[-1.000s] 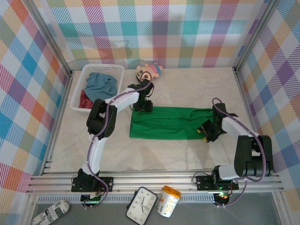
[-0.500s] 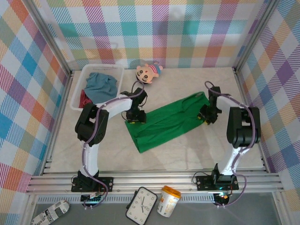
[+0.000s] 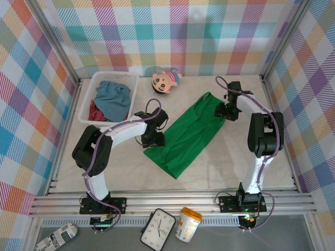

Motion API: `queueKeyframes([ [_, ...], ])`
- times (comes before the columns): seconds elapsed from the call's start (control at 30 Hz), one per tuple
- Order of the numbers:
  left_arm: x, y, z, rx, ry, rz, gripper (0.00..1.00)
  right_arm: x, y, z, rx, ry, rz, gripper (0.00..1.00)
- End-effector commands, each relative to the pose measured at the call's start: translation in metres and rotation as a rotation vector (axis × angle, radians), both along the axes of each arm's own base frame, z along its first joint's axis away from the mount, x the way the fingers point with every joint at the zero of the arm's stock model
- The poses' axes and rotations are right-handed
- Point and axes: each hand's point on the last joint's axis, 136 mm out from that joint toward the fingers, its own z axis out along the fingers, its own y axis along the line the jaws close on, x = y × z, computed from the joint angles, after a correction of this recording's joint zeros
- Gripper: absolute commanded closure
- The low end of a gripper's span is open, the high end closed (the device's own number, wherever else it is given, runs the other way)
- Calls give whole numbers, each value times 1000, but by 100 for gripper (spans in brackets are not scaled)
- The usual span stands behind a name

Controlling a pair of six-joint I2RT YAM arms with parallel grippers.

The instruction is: Fold and stack the tank tops

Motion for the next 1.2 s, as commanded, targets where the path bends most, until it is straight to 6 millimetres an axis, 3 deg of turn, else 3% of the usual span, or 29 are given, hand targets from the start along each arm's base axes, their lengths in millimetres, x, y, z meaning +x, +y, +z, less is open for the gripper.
queueKeyframes([
  [0.0,-5,21,23,63,-29,-1,43,-37,57,43,31,-110,245,40],
  [0.17,-31,26,7,26,54,-24,43,-117,139,55,114,-149,461,37],
  [0.33,-31,27,-11,-18,74,-12,43,-199,206,33,95,-124,674,36],
  [0.43,-28,27,-19,-50,81,-9,43,-235,227,14,68,-135,783,36],
  [0.6,-14,28,-22,-76,77,-19,43,-273,250,-4,42,-176,943,36],
  [0.67,-11,23,-22,-119,85,-17,43,-282,255,-14,18,-205,1004,36],
  [0.9,-19,22,-33,-109,161,-63,47,-287,264,-43,-72,-213,1105,35],
  [1.0,-23,25,-37,-98,179,-67,49,-284,257,-60,-144,-169,1106,36],
  [1.07,-28,29,-45,-71,203,-69,58,-286,252,-70,-170,-145,1114,41],
  [1.17,-32,34,-49,-52,209,-63,76,-294,248,-76,-180,-101,1150,56],
])
